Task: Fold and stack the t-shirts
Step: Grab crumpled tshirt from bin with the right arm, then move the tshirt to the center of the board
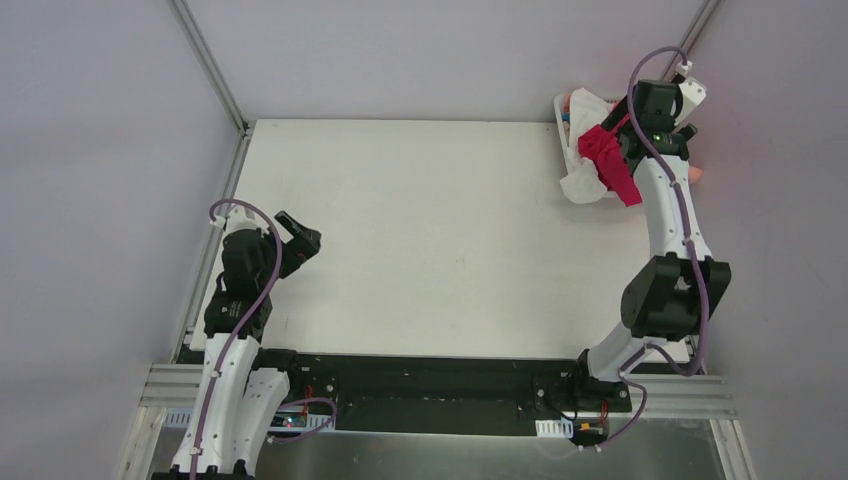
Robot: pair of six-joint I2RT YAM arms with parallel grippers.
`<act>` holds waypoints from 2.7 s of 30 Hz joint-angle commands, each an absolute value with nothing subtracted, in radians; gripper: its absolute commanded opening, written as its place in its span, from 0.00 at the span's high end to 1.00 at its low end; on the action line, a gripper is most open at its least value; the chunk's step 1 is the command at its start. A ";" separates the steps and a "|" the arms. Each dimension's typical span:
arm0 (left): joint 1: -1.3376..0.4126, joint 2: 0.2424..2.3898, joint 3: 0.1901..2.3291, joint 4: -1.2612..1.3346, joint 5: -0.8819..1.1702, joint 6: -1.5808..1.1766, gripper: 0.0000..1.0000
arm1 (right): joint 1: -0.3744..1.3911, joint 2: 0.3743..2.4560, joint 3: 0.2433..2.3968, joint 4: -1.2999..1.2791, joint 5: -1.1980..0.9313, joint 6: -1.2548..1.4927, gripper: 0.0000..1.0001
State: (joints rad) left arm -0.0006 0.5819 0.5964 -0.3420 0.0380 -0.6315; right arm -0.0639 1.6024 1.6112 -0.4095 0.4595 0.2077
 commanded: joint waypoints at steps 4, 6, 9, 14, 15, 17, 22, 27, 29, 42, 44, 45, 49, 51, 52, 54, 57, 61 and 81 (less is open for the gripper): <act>-0.006 0.611 0.601 -0.302 -0.007 -0.612 0.00 | -0.130 1.839 1.835 -0.501 0.361 0.126 0.00; -0.006 0.618 0.601 -0.302 -0.025 -0.613 0.00 | -0.142 1.895 1.857 -0.504 0.346 0.123 0.00; -0.006 0.632 0.604 -0.301 -0.028 -0.613 0.00 | -0.154 1.959 1.880 -0.499 0.309 0.110 0.01; -0.006 0.649 0.607 -0.301 -0.035 -0.612 0.00 | -0.158 2.056 1.926 -0.505 0.311 0.098 0.14; -0.006 0.649 0.607 -0.301 -0.036 -0.613 0.00 | -0.158 2.069 1.933 -0.509 0.319 0.098 0.18; -0.006 0.651 0.607 -0.301 -0.043 -0.612 0.00 | -0.158 2.086 1.946 -0.511 0.337 0.101 0.36; -0.006 0.654 0.607 -0.301 -0.049 -0.611 0.00 | -0.158 2.050 1.957 -0.507 0.392 0.092 1.00; -0.006 0.655 0.607 -0.302 -0.038 -0.609 0.00 | -0.156 1.901 1.967 -0.515 0.411 0.061 1.00; -0.006 0.653 0.606 -0.302 -0.030 -0.609 0.00 | -0.156 1.827 1.969 -0.516 0.405 0.057 1.00; -0.006 0.634 0.595 -0.302 -0.009 -0.601 0.00 | -0.032 1.503 2.098 -0.475 -0.024 0.131 1.00; -0.006 0.629 0.594 -0.302 -0.010 -0.601 0.00 | 0.044 1.511 2.192 -0.551 -0.071 0.101 1.00; -0.006 0.624 0.593 -0.303 -0.009 -0.601 0.00 | 0.085 1.517 2.234 -0.573 -0.079 0.089 1.00; -0.005 0.610 0.587 -0.303 -0.005 -0.606 0.00 | 0.241 1.505 2.277 -0.573 -0.183 0.105 1.00; -0.006 0.607 0.587 -0.302 -0.002 -0.605 0.00 | 0.316 1.501 2.268 -0.566 -0.206 0.117 1.00; -0.006 0.607 0.587 -0.302 -0.002 -0.604 0.00 | 0.359 1.500 2.263 -0.563 -0.203 0.117 1.00; -0.006 0.603 0.586 -0.302 -0.002 -0.604 0.00 | 0.436 1.500 2.245 -0.551 -0.190 0.119 1.00; -0.006 0.603 0.584 -0.302 -0.001 -0.604 0.00 | 0.550 1.485 2.177 -0.493 -0.141 0.133 1.00; -0.006 0.609 0.584 -0.302 -0.002 -0.608 0.00 | 0.617 1.429 1.962 -0.398 -0.023 0.251 1.00; -0.095 1.001 0.681 -0.221 0.221 -0.620 0.00 | 0.349 1.073 0.936 -0.369 0.388 0.387 0.01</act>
